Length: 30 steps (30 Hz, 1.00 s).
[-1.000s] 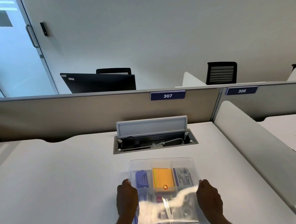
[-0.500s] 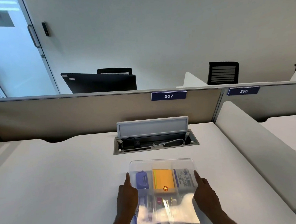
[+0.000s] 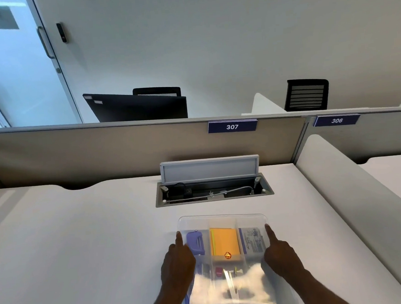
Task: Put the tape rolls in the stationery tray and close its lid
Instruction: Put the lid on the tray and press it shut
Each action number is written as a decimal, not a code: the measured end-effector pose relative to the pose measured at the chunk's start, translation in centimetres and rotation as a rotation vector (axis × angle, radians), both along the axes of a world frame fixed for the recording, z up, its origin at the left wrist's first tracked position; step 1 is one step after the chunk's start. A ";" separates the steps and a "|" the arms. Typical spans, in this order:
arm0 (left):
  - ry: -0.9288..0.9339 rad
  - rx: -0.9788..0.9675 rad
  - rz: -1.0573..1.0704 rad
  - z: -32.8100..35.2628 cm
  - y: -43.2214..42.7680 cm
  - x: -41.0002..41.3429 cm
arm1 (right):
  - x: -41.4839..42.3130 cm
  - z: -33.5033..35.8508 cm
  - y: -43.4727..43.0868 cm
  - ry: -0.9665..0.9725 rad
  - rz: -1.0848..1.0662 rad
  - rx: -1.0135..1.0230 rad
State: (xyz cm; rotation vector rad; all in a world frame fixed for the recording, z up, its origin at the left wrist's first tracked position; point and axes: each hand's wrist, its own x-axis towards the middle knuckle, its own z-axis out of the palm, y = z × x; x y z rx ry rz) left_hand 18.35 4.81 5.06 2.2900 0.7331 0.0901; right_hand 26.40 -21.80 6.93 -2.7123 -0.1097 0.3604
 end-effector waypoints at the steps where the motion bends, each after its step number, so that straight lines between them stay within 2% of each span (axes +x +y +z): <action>1: -0.008 0.025 0.005 0.3 0.2 0.4 | 0.0 -0.3 0.0 -0.024 0.003 0.008; 6: -0.033 0.138 0.011 1.8 2.3 3.1 | 0.0 -1.6 0.5 -0.122 -0.017 -0.007; 9: -0.080 0.069 0.058 1.9 2.4 3.8 | 0.3 -1.7 0.5 -0.165 -0.024 -0.005; 11: -0.128 0.006 0.111 1.6 2.1 3.9 | 0.7 -1.5 0.5 -0.199 -0.106 0.045; 14: -0.146 -0.181 0.191 1.5 2.3 4.6 | 1.5 -1.1 0.8 -0.212 -0.255 -0.017; 16: -0.119 -0.215 0.144 1.1 2.6 5.1 | 2.0 -1.1 1.0 -0.178 -0.286 -0.035; 18: -0.107 -0.197 0.106 0.7 2.7 5.4 | 2.7 -1.3 0.9 -0.096 -0.303 0.110; 23: -0.149 -0.215 0.167 0.3 2.4 5.6 | 4.1 -1.8 -0.2 0.140 -0.515 0.767; 26: -0.166 -0.249 0.204 0.3 2.4 5.8 | 4.4 -2.0 -0.5 0.224 -0.569 0.845; 30: -0.162 -0.264 0.215 0.1 2.4 5.9 | 4.9 -1.8 -0.5 0.239 -0.579 0.816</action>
